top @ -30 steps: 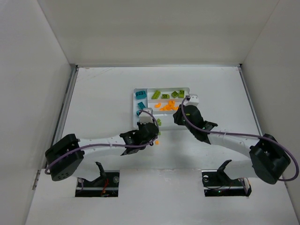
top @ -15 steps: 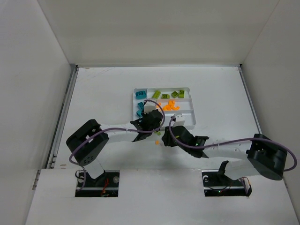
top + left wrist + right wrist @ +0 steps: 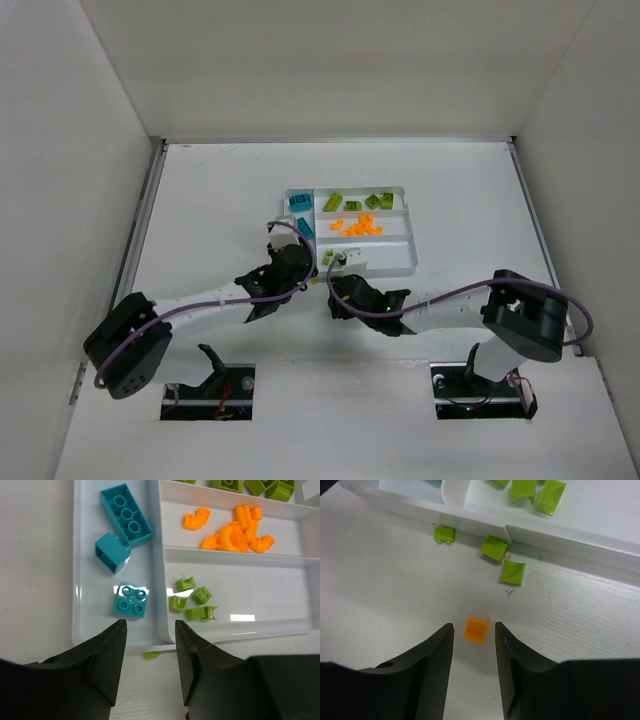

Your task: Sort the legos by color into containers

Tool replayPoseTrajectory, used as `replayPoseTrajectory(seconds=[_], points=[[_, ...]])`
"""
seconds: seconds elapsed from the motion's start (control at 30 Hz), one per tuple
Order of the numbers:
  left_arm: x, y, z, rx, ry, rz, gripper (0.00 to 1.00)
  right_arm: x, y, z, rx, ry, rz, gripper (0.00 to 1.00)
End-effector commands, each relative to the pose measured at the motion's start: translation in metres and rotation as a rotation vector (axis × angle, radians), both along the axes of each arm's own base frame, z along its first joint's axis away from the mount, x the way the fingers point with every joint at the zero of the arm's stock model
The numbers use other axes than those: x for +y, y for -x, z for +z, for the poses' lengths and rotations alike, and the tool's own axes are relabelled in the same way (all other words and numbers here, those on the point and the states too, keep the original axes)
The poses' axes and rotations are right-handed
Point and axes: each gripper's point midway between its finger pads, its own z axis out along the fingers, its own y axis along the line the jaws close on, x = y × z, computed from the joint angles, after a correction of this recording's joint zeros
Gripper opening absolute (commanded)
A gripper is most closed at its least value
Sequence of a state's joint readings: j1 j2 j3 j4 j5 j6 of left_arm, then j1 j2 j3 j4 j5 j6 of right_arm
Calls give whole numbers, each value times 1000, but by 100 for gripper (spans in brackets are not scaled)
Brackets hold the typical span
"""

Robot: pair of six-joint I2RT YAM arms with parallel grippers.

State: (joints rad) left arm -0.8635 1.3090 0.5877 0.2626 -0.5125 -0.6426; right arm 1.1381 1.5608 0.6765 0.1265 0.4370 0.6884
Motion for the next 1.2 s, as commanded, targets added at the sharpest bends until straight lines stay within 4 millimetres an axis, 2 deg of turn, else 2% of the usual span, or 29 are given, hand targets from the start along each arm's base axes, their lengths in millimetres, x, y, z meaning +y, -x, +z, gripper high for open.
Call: replayPoseTrajectory(seconds=[0.0,0.23,0.37,0.4,0.57,0.67,0.83,1.0,1.17], points=[[18,13,-5,12,29,39,40,10,-4,11,-25,-4,-35,43],[28,36,-23,54,11,16,38,7,1,-5,4,57,-62,37],[27,43,-28,58,5,1,38,5,-2,-6,-3,68,-82,21],[26,44,-28,59,6,1,38,4,-3,-2,-8,63,-85,19],[20,50,-34,65,-3,-14,38,0,-11,46,-79,-32,-85,18],[12,49,-36,62,-13,-23,38,-18,-43,74,-128,-74,-138,18],[1,47,-37,61,-14,-39,38,-49,-112,92,-182,-86,-244,18],[-3,46,-39,61,-16,-42,39,-78,-176,96,-206,-78,-355,19],[-4,42,-41,66,-19,-34,40,-91,-214,82,-182,-47,-404,22]])
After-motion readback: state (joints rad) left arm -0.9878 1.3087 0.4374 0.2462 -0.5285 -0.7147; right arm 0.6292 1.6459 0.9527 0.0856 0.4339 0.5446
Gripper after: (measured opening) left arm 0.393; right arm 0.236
